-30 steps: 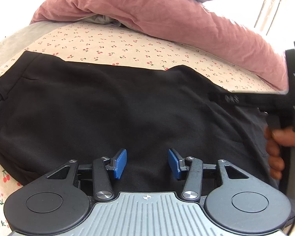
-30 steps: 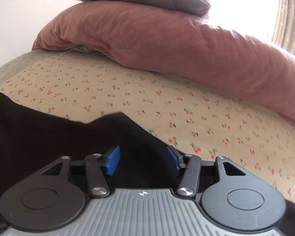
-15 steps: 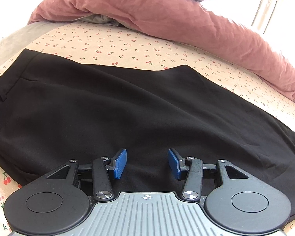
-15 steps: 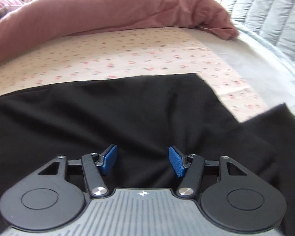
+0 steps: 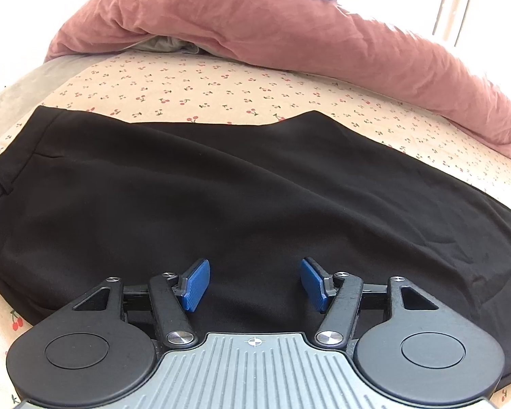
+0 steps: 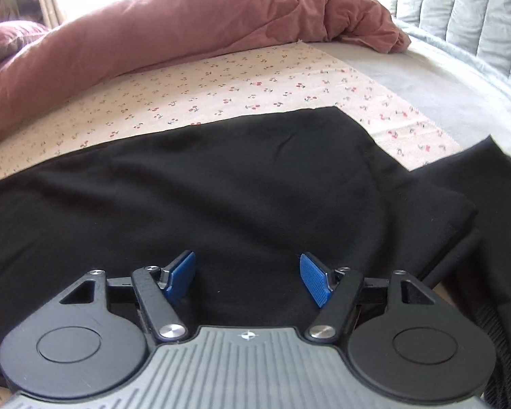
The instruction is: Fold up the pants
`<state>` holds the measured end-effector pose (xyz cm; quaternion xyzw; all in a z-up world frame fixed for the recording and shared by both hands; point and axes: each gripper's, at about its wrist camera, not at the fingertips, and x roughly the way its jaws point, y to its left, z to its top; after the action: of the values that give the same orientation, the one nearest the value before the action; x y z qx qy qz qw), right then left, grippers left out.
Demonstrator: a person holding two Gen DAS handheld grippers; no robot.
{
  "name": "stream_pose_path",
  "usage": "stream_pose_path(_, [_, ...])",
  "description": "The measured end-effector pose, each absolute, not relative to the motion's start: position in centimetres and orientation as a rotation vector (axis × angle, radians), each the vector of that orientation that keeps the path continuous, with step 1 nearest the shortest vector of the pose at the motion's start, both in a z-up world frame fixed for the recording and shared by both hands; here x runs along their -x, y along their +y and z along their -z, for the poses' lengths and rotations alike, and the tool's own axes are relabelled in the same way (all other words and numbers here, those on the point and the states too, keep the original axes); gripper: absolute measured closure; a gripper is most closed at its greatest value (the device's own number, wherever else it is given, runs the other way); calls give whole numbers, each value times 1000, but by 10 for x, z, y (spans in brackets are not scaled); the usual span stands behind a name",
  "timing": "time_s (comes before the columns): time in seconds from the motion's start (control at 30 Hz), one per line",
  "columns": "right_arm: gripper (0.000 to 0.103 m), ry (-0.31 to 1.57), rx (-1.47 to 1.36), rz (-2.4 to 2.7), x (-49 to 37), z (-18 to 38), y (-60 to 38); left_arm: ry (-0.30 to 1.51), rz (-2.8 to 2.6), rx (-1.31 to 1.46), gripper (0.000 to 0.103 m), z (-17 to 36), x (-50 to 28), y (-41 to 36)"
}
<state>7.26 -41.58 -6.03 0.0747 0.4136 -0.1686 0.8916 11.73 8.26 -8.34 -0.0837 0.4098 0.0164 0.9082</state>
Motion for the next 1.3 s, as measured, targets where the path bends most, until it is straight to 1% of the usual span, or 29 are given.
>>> stream_pose_path(0.1, [43, 840, -168, 363, -68, 53, -414, 845, -31, 170, 40, 83, -117, 82])
stream_pose_path(0.2, [42, 782, -176, 324, -61, 41, -407, 845, -32, 170, 40, 82, -117, 80])
stream_pose_path(0.27, [41, 803, -211, 306, -62, 43, -402, 842, -30, 176, 38, 83, -118, 81])
stream_pose_path(0.33, [40, 880, -219, 287, -66, 57, -387, 842, -31, 176, 38, 84, -120, 83])
stream_pose_path(0.37, [35, 874, -160, 289, -63, 61, -375, 840, -35, 169, 38, 85, -121, 83])
stream_pose_path(0.43, [35, 874, -92, 299, -52, 59, -355, 837, -46, 149, 38, 86, -122, 81])
stream_pose_path(0.5, [35, 861, -167, 294, -42, 55, -354, 834, -53, 139, 37, 86, -123, 79])
stream_pose_path(0.57, [35, 859, -157, 281, -38, 54, -352, 833, -57, 128, 37, 87, -124, 78])
stream_pose_path(0.63, [36, 859, -159, 291, -39, 53, -355, 832, -60, 113, 37, 87, -123, 76])
stream_pose_path(0.77, [37, 821, -265, 364, -33, 49, -377, 827, -63, 108, 37, 84, -121, 76])
stream_pose_path(1.07, [37, 775, -398, 541, -24, 52, -416, 825, -72, 95, 37, 84, -121, 76])
stream_pose_path(1.3, [37, 766, -411, 596, -21, 56, -424, 814, -69, 143, 36, 82, -118, 84])
